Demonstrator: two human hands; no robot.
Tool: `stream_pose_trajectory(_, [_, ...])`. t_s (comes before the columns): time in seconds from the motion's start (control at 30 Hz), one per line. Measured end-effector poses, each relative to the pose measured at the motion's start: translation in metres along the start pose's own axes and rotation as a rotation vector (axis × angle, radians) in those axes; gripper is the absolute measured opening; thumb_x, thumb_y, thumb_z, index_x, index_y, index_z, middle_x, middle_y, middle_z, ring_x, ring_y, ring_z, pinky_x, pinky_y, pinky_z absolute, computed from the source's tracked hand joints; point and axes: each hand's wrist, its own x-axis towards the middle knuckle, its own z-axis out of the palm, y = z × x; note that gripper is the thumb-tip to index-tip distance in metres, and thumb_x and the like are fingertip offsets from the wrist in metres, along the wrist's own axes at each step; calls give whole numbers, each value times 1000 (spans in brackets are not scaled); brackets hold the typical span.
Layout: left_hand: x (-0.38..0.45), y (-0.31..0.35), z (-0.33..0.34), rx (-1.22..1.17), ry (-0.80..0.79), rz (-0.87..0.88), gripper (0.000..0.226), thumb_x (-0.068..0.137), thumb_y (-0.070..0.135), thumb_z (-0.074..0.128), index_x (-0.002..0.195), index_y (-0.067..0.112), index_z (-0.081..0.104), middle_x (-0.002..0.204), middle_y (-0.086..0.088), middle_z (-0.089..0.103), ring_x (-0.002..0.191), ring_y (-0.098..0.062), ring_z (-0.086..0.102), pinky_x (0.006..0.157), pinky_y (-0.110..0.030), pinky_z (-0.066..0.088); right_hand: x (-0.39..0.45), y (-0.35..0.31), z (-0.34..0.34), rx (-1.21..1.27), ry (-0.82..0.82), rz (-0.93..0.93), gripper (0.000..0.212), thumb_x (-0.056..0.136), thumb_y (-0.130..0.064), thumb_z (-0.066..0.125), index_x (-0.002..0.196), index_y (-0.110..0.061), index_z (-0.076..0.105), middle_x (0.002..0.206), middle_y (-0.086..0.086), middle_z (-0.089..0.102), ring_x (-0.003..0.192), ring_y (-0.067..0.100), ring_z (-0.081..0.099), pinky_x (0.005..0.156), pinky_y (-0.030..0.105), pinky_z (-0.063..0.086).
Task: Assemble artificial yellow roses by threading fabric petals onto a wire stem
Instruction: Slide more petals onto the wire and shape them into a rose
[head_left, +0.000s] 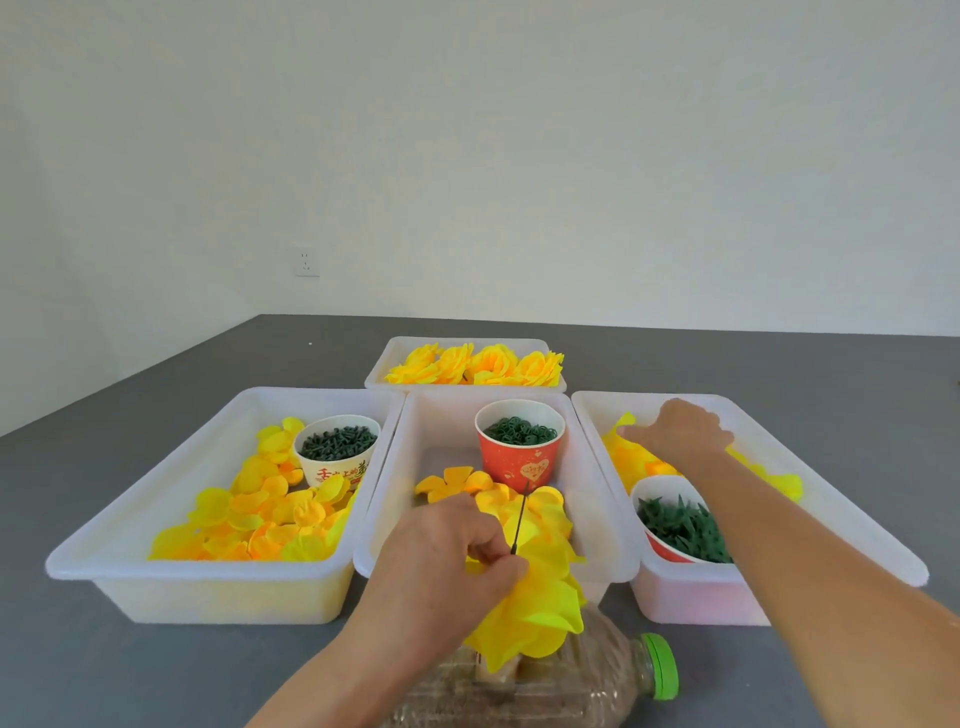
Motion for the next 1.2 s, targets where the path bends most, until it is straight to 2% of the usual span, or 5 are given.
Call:
stream_pose_trajectory(0.3, [-1, 0, -2, 17, 2, 10, 18, 75, 20, 75, 61, 14, 66, 72, 6, 58, 69, -10, 53, 68, -29, 43, 9, 6, 15, 119, 139, 115, 23, 82, -23, 62, 99, -9, 59, 106, 11, 59, 110, 30, 49, 87, 37, 41])
stream_pose_trajectory(0.53, [-2, 2, -1, 41, 11, 11, 23, 75, 17, 75, 57, 17, 60, 69, 4, 57, 68, -13, 54, 62, -23, 38, -21, 26, -17, 1067, 33, 71, 25, 73, 7, 63, 55, -6, 52, 35, 0, 54, 36, 14, 47, 37, 17, 33])
stream_pose_trajectory(0.73, [-3, 4, -1, 45, 3, 16, 21, 75, 16, 75, 58, 14, 63, 68, 4, 57, 67, -12, 54, 61, -19, 36, -41, 23, -21, 1447, -220, 129, 18, 81, 9, 63, 91, -4, 58, 66, 9, 63, 46, 9, 61, 41, 12, 46])
stream_pose_trajectory(0.97, [-2, 1, -1, 39, -5, 13, 32, 75, 17, 75, 53, 25, 54, 67, 7, 56, 68, -11, 55, 62, -20, 38, -58, 13, -20, 1506, -293, 131, 29, 79, 7, 63, 69, -12, 45, 51, 0, 63, 41, 4, 60, 30, 12, 24])
stream_pose_trajectory(1.2, [-1, -1, -2, 39, -17, 0, 30, 75, 17, 76, 53, 22, 56, 66, 7, 58, 66, -9, 54, 58, -11, 35, -101, 2, -39, 1637, -411, 13, 17, 80, 8, 62, 80, -6, 53, 55, 2, 66, 55, 11, 68, 44, 14, 48])
